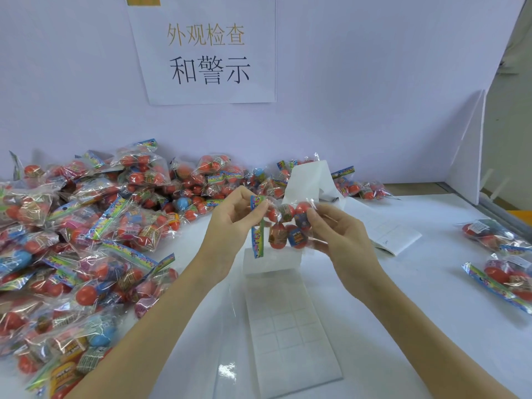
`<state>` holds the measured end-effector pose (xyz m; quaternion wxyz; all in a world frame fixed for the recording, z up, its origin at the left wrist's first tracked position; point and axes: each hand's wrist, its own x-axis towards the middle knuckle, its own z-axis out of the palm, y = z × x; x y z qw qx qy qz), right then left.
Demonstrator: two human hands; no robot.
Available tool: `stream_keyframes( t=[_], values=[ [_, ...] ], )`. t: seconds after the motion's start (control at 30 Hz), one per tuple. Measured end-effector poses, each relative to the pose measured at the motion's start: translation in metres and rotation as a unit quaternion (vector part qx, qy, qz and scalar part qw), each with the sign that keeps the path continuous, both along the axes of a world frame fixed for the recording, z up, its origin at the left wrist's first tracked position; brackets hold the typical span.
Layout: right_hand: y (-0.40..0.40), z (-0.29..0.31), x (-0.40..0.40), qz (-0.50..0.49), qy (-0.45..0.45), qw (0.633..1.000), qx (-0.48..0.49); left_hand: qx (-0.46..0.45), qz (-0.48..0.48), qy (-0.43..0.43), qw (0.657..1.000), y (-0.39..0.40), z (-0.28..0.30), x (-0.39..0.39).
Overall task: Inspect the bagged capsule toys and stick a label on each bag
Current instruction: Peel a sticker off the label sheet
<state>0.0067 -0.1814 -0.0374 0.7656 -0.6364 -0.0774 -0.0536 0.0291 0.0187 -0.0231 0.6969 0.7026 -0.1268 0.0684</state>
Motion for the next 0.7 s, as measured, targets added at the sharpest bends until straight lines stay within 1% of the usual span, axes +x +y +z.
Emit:
stream_keyframes(
  t=[0.1,0.2,0.3,0.37,0.47,0.5,0.57,0.63,0.7],
  values=[
    [-0.004,0.0,0.003,0.025,0.047,0.996,0.071,-0.017,0.005,0.009,1.0,-0.002,0.0,0.0],
    [-0.003,-0.002,0.005,0.021,0.08,0.991,0.104,-0.06,0.01,0.041,0.997,-0.009,-0.003,-0.002],
    [-0.003,-0.004,0.007,0.014,0.064,0.991,0.119,-0.078,0.038,0.046,0.995,-0.015,-0.007,-0.004],
    [-0.003,-0.002,0.005,0.016,0.031,0.996,0.076,-0.082,0.079,0.034,0.993,-0.017,-0.009,-0.004],
    [0.0,-0.003,0.002,0.04,0.0,0.997,-0.065,-0.072,0.131,0.007,0.989,-0.012,-0.011,0.0],
    [0.002,-0.004,0.001,0.047,-0.004,0.995,-0.093,-0.059,0.138,-0.001,0.989,-0.011,-0.011,0.001],
    [0.004,-0.006,0.001,0.034,-0.009,0.994,-0.105,-0.041,0.129,-0.012,0.991,-0.01,-0.012,0.002],
    [0.003,-0.008,0.002,0.003,-0.002,0.996,-0.092,-0.02,0.089,-0.02,0.996,-0.013,-0.013,0.0],
    [0.0,-0.008,0.005,-0.02,0.002,0.997,-0.068,0.027,0.057,-0.025,0.998,-0.018,-0.016,0.0]
  ],
)
